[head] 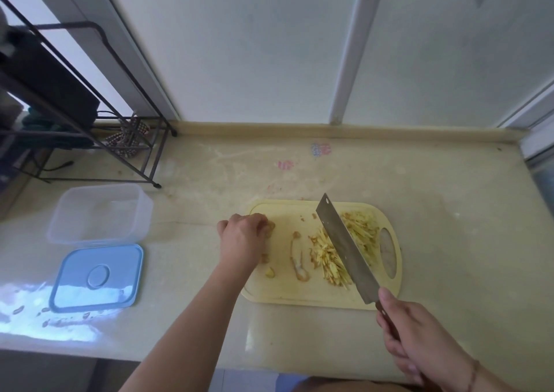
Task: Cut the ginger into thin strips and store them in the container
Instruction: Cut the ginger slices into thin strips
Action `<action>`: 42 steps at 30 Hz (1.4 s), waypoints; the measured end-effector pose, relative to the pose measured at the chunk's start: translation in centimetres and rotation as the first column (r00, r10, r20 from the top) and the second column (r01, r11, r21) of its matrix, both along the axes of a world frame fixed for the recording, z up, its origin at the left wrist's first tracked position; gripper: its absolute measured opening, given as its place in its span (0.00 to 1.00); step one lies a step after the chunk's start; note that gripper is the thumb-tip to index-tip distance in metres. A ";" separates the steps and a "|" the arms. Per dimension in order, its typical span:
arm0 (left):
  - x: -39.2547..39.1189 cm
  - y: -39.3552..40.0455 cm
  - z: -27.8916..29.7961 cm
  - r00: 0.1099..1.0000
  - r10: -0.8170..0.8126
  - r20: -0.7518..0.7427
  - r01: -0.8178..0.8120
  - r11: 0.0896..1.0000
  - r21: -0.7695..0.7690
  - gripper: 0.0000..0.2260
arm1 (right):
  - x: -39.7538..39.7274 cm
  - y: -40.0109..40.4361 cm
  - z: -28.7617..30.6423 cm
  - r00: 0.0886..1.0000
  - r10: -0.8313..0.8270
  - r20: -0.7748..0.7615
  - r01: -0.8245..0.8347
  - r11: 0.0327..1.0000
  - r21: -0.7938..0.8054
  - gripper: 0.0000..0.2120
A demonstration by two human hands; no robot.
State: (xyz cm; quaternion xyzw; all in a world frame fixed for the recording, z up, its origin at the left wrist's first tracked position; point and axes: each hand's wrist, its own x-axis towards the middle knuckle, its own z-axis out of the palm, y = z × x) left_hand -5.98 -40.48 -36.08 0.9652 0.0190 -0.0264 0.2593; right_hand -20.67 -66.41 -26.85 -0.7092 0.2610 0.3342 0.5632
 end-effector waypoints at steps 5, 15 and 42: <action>-0.7 -0.6 -0.7 0.999 -0.015 0.043 0.014 0.999 0.033 0.03 | 0.1 0.0 0.0 1.000 0.009 -0.008 -0.009 1.000 0.001 0.30; -1.4 -3.9 1.9 0.996 0.033 -0.078 -0.046 0.983 -0.177 0.05 | 0.3 0.5 -0.2 1.000 0.023 0.004 -0.023 1.000 0.012 0.28; -6.0 -4.8 -2.9 0.975 -0.082 0.207 0.094 0.994 -0.049 0.08 | -0.6 1.9 -2.9 0.997 0.072 0.005 -0.070 0.985 -0.160 0.26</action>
